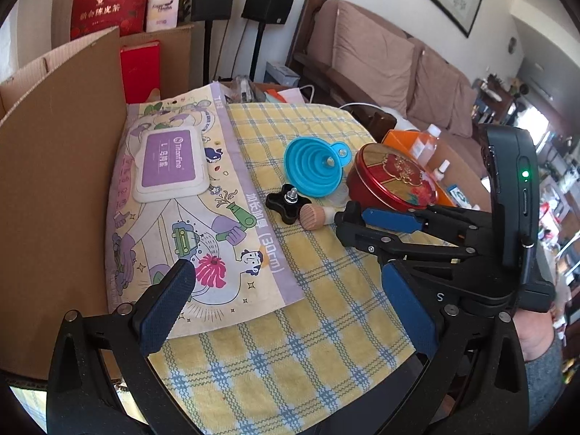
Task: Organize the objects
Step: 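Grasp the black star knob without bolt with the right gripper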
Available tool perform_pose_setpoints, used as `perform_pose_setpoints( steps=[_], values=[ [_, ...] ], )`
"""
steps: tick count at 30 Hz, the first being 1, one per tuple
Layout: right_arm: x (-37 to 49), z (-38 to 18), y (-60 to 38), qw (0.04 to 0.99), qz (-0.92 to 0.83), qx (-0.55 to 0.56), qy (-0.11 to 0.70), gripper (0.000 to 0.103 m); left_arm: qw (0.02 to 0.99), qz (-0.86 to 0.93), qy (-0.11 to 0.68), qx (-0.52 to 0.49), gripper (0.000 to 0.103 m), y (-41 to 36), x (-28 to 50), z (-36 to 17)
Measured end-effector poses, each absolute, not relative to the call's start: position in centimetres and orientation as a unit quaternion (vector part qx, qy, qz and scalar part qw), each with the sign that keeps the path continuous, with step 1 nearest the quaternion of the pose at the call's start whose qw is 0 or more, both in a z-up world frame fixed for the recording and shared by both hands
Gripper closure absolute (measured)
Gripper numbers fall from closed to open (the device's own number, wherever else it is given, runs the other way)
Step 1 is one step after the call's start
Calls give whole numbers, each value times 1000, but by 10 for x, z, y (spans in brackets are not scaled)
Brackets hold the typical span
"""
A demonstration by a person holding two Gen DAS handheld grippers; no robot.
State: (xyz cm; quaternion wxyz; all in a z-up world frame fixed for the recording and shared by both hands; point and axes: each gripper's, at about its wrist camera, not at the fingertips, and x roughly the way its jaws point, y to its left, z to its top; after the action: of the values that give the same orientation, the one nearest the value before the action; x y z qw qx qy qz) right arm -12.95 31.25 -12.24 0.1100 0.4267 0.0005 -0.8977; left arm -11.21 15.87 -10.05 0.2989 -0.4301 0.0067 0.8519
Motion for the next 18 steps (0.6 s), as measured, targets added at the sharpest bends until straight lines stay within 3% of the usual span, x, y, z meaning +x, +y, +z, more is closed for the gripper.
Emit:
perform_pose_setpoints(
  steps=[18],
  values=[
    [-135,-130,312,117,-897,427,10,68,298,844,-29,-445,1,162,-126,-101]
  ],
)
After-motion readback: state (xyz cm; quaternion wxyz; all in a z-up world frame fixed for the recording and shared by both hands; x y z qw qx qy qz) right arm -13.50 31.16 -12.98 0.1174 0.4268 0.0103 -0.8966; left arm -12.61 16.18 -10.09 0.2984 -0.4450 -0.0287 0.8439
